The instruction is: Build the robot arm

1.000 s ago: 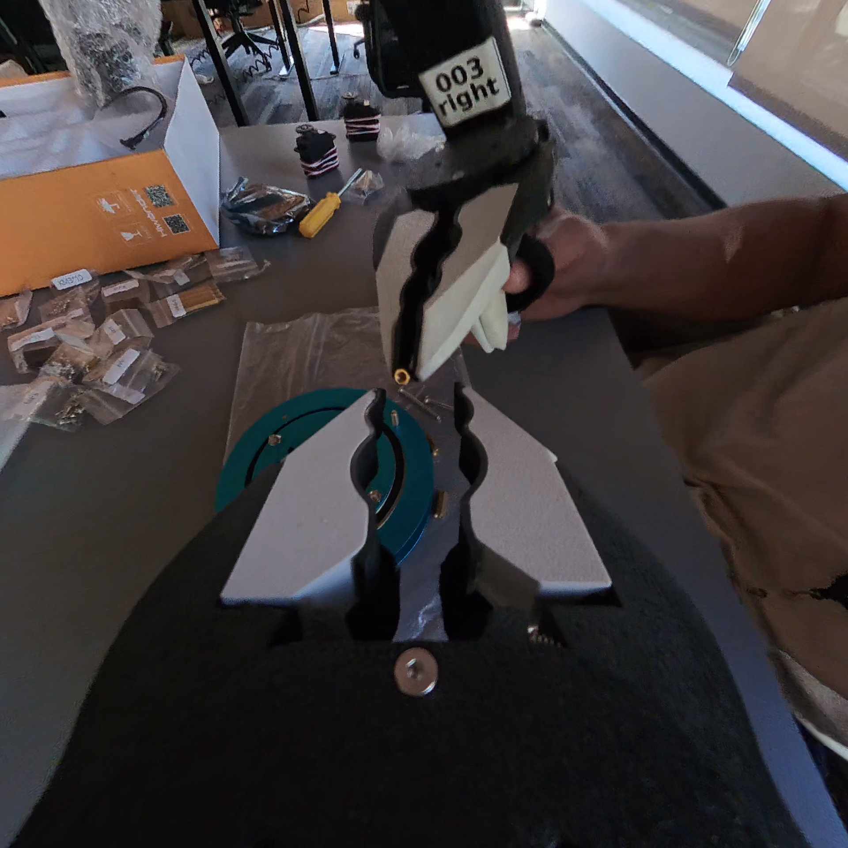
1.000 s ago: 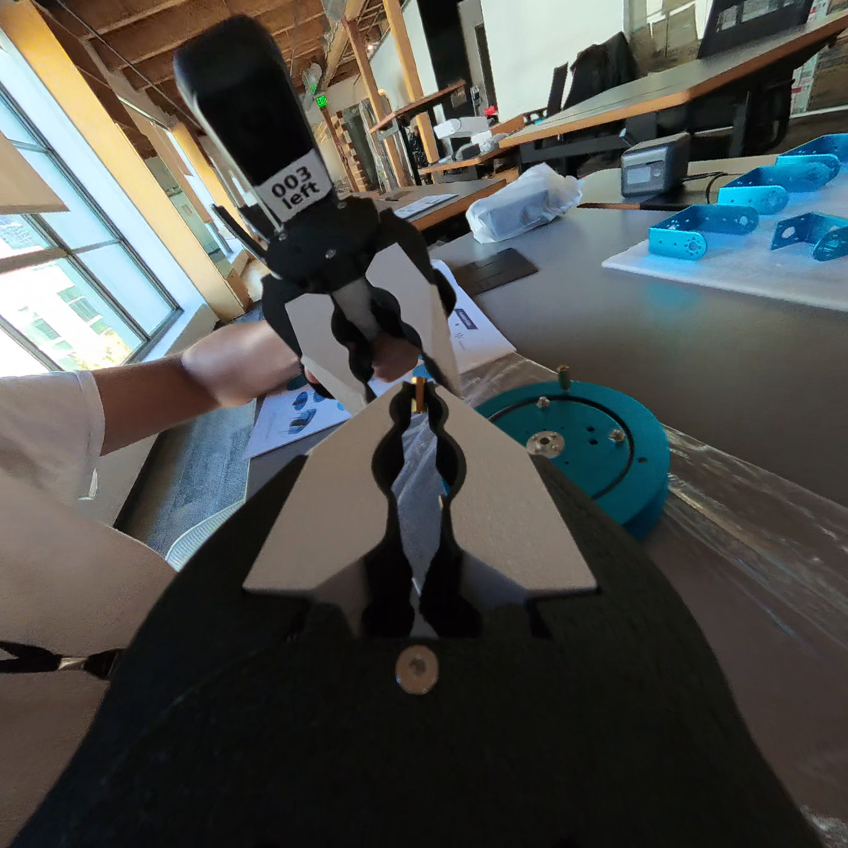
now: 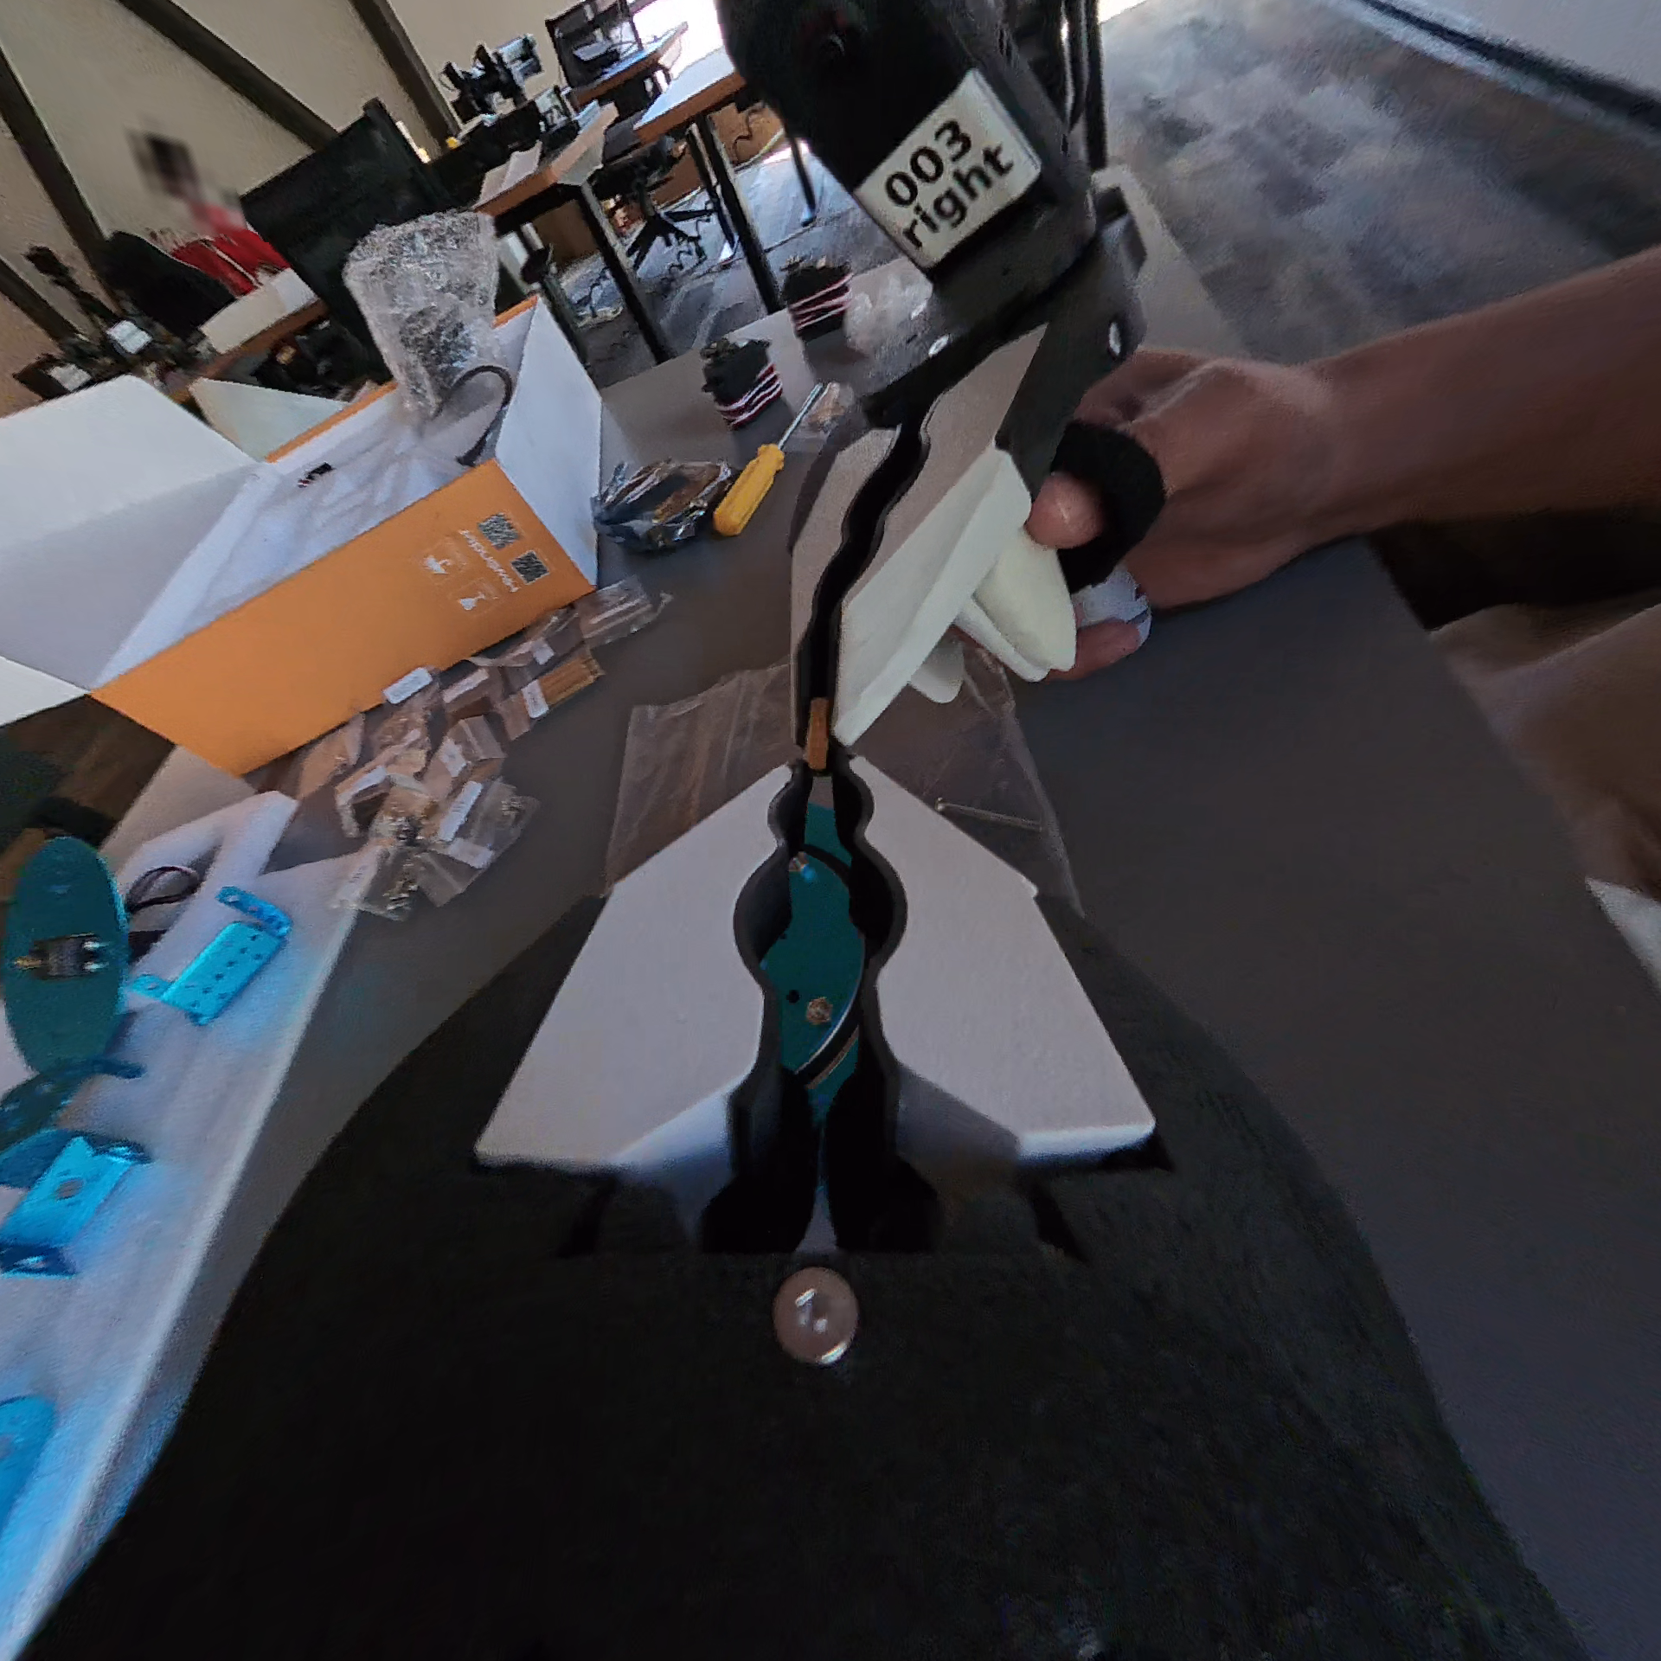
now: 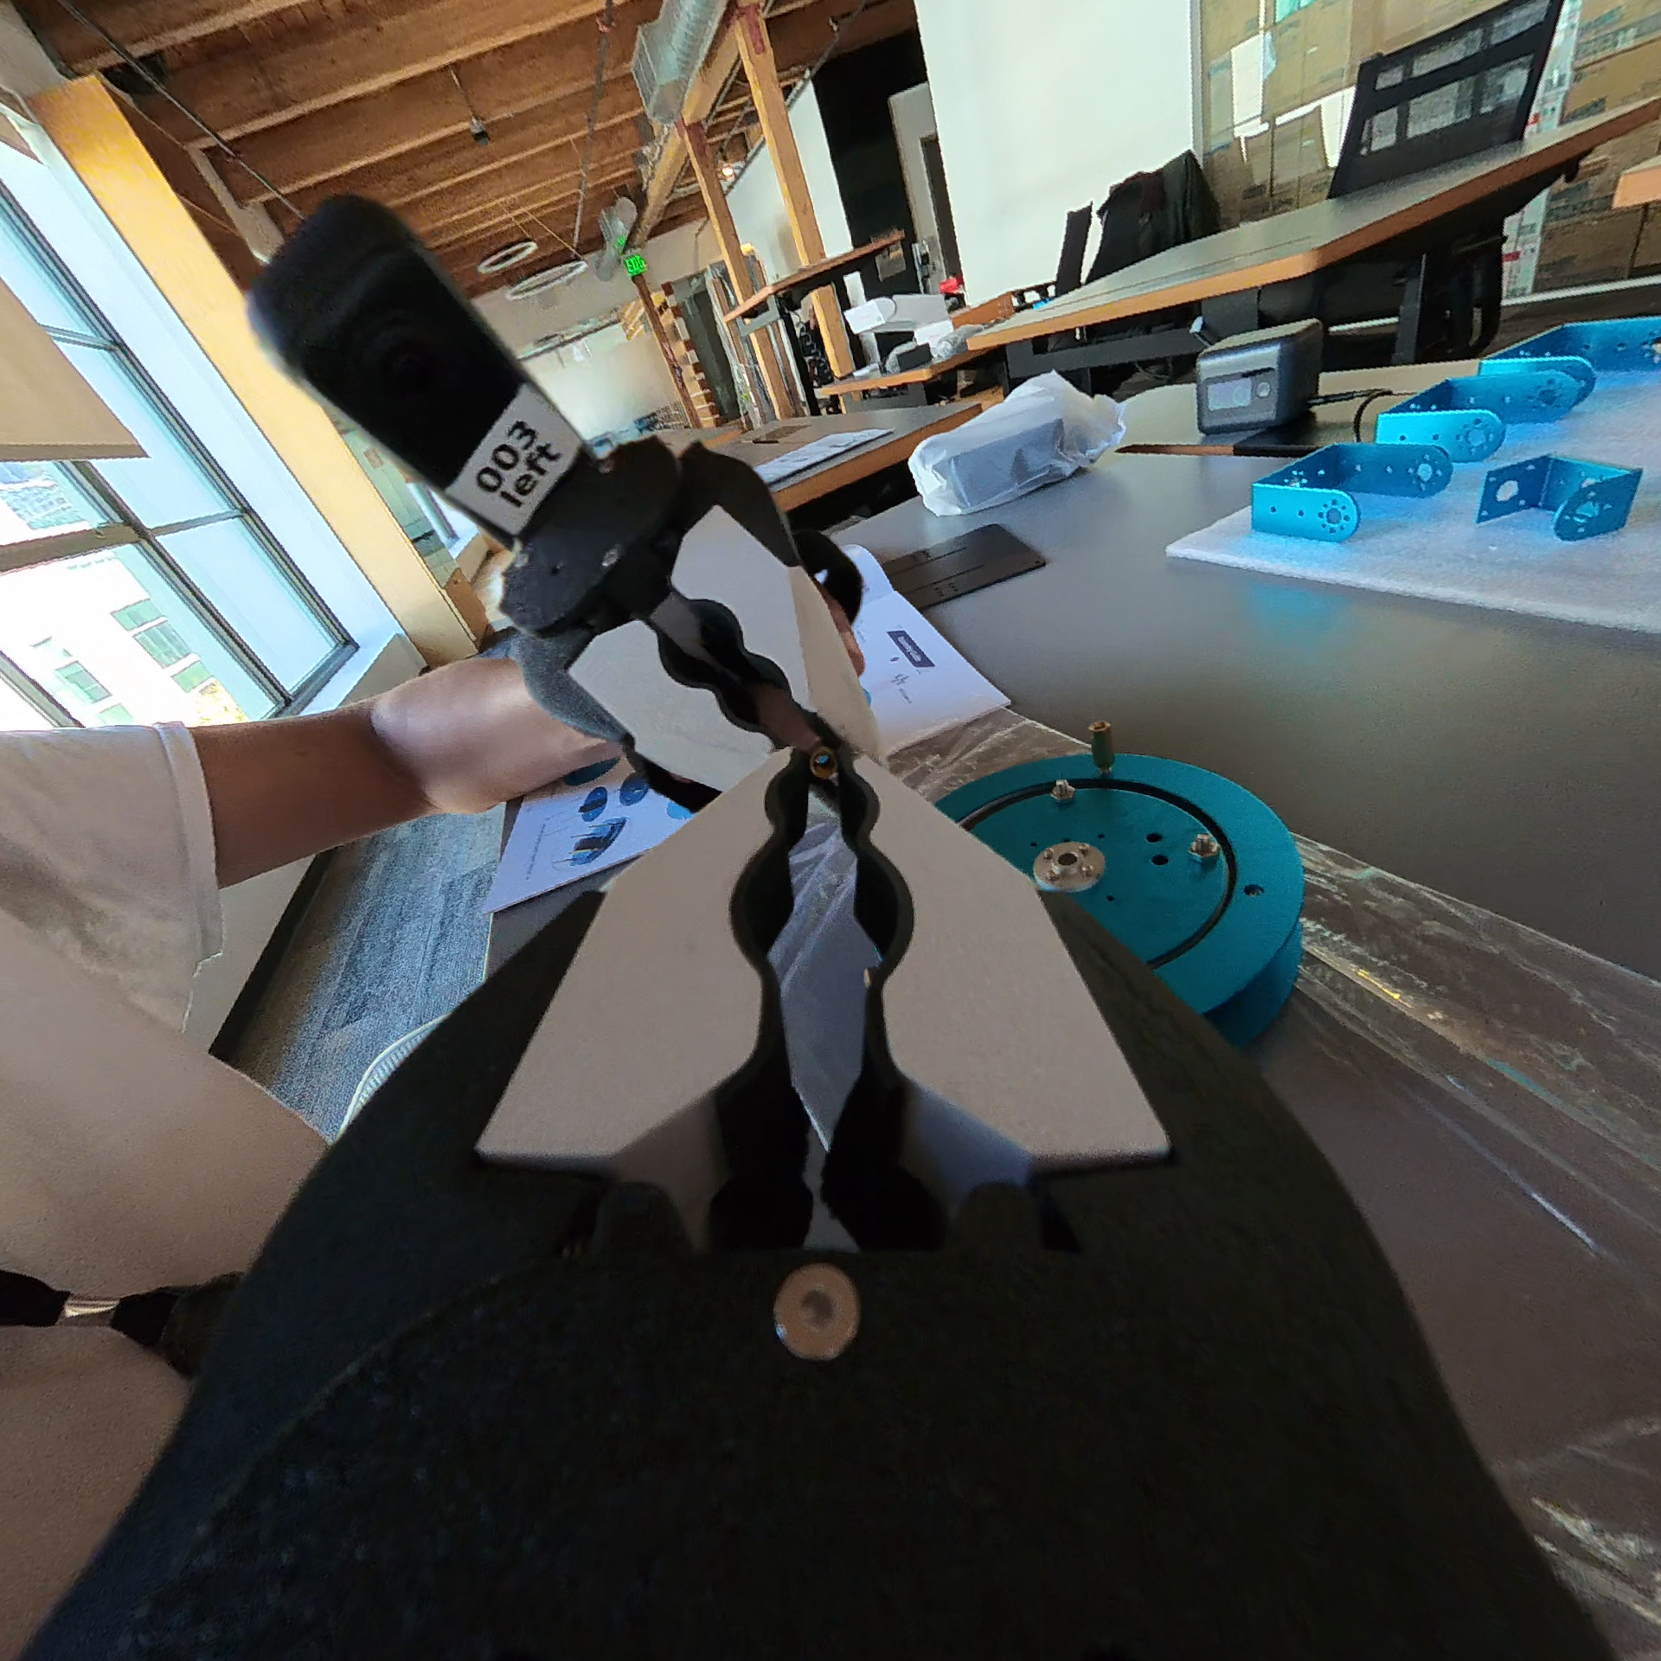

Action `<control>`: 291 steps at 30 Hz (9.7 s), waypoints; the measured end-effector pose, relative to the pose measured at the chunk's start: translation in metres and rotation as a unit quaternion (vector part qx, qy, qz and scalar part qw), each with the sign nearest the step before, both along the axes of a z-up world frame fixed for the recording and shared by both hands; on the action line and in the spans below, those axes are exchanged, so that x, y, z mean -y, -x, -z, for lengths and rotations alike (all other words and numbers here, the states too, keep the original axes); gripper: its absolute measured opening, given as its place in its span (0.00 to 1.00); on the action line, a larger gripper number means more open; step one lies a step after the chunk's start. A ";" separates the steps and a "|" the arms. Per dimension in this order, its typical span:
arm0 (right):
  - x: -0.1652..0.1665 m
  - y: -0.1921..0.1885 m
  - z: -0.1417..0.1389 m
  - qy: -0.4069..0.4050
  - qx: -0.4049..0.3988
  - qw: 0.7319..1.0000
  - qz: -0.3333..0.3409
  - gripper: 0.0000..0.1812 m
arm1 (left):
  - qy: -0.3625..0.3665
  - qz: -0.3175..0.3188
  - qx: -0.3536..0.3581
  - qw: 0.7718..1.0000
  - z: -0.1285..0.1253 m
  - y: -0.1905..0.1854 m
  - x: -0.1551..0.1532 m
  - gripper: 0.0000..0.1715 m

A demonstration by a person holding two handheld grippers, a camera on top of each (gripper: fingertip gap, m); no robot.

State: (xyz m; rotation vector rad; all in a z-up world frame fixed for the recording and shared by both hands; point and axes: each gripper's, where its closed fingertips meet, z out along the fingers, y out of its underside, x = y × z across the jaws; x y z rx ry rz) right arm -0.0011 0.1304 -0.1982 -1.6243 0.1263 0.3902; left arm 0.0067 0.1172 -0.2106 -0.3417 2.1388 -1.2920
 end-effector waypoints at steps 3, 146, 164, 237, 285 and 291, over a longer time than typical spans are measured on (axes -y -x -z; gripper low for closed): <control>0.001 -0.002 0.002 0.010 0.001 1.000 0.006 0.02 | -0.020 -0.008 0.003 1.000 0.005 -0.002 0.001 0.02; 0.022 -0.051 0.074 0.275 0.130 0.937 0.170 0.17 | 0.076 -0.093 -0.334 0.935 0.064 -0.037 -0.096 0.14; 0.005 -0.046 0.071 0.264 0.132 0.943 0.152 0.07 | 0.057 -0.098 -0.192 0.975 0.046 -0.053 -0.096 0.11; 0.013 -0.056 0.039 0.184 0.128 0.967 0.122 0.11 | 0.056 -0.120 -0.214 0.968 0.040 -0.058 -0.130 0.12; 0.019 -0.106 0.063 0.188 -0.075 0.970 0.132 0.15 | 0.028 -0.045 -0.212 0.976 0.053 -0.043 -0.091 0.03; 0.019 -0.106 0.064 0.190 -0.075 0.970 0.130 0.15 | 0.031 -0.041 -0.219 0.974 0.053 -0.041 -0.091 0.03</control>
